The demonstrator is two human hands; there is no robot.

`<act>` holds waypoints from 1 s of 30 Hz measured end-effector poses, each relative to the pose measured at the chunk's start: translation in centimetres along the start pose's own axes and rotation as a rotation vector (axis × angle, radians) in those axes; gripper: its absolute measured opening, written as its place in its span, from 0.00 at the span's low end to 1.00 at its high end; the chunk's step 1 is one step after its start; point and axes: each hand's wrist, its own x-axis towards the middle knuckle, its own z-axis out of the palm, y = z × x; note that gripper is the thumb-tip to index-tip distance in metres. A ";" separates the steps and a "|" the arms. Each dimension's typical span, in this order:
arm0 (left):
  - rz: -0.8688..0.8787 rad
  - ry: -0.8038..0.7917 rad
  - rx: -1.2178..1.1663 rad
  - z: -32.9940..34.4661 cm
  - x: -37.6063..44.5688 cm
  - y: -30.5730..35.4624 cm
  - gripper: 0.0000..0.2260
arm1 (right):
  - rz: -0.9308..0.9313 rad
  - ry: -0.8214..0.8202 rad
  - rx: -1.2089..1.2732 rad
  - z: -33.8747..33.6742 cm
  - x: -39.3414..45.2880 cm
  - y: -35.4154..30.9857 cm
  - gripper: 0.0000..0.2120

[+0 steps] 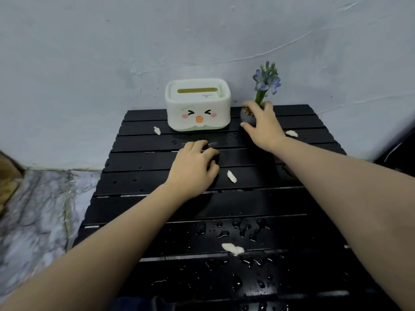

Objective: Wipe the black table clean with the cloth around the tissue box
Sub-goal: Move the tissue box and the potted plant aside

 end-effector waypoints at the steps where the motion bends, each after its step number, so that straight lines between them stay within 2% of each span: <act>1: 0.002 0.005 -0.002 0.1 0.0 0.1 0.16 | 0.002 0.005 -0.004 0.2 0.0 0.3 0.20; 7: -0.019 -0.004 -0.003 0.3 -0.1 0.1 0.16 | 0.011 0.029 -0.025 0.3 -1.0 0.4 0.26; 11: -0.040 -0.071 -0.015 -0.6 0.0 0.4 0.16 | 0.047 0.182 0.067 -0.3 -4.3 -1.4 0.27; 13: -0.042 -0.102 -0.021 -1.7 -0.2 0.7 0.16 | 0.034 0.208 0.127 -0.7 -6.7 -2.5 0.26; 19: -0.060 -0.037 -0.072 -6.5 -4.3 2.5 0.15 | -0.068 0.098 0.183 -3.4 -16.5 -5.2 0.25; 23: -0.062 -0.012 -0.088 -9.9 -10.7 3.4 0.15 | -0.104 -0.024 0.115 -5.5 -23.9 -5.9 0.24; 26: -0.137 0.000 -0.108 -11.3 -17.3 3.5 0.16 | -0.102 -0.127 0.038 -6.2 -29.3 -5.4 0.25; 28: -0.210 -0.009 -0.092 -11.3 -21.5 3.4 0.21 | -0.080 -0.151 -0.042 -6.2 -32.1 -4.6 0.28; 30: -0.318 -0.074 -0.031 -10.4 -25.9 3.6 0.30 | -0.047 -0.167 -0.123 -5.9 -34.7 -3.9 0.32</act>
